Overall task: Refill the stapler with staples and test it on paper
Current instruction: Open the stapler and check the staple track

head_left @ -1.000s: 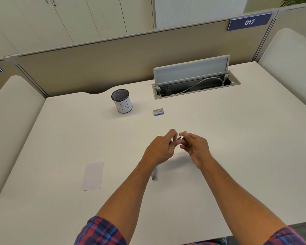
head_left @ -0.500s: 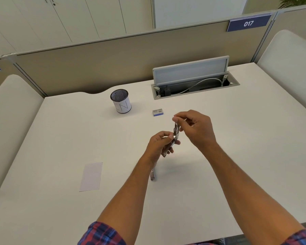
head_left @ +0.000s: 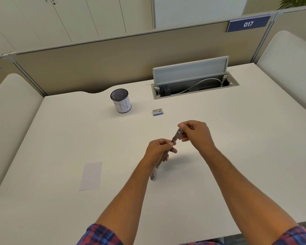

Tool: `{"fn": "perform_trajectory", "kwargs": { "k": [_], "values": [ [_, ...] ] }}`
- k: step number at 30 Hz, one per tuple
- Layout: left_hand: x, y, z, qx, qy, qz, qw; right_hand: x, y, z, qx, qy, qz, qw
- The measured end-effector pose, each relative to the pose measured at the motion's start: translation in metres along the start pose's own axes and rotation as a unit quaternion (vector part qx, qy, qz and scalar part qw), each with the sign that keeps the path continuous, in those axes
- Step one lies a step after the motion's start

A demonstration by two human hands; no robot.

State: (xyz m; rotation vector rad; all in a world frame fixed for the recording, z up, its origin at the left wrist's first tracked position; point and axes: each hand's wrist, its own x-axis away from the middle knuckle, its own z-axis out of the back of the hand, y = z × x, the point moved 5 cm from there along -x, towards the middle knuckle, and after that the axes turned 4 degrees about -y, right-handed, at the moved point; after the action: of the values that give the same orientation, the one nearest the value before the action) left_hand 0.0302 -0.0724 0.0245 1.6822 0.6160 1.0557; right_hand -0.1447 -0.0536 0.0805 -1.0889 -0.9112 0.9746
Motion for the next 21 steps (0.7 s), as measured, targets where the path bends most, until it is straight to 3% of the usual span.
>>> {"fn": "perform_trajectory", "kwargs": {
  "k": [5,13,21],
  "values": [
    [0.002,0.001,0.002,0.010,0.052,0.001,0.999,0.008,0.011,-0.008,-0.096,-0.025,-0.013,0.995],
    [0.007,-0.001,-0.002,-0.005,0.099,-0.019,0.995,0.013,0.014,-0.021,-0.132,-0.027,-0.016,0.991],
    [0.013,0.002,-0.010,-0.018,0.141,-0.039,0.989,0.012,0.013,-0.030,-0.082,0.051,-0.007,0.995]
  ]
}}
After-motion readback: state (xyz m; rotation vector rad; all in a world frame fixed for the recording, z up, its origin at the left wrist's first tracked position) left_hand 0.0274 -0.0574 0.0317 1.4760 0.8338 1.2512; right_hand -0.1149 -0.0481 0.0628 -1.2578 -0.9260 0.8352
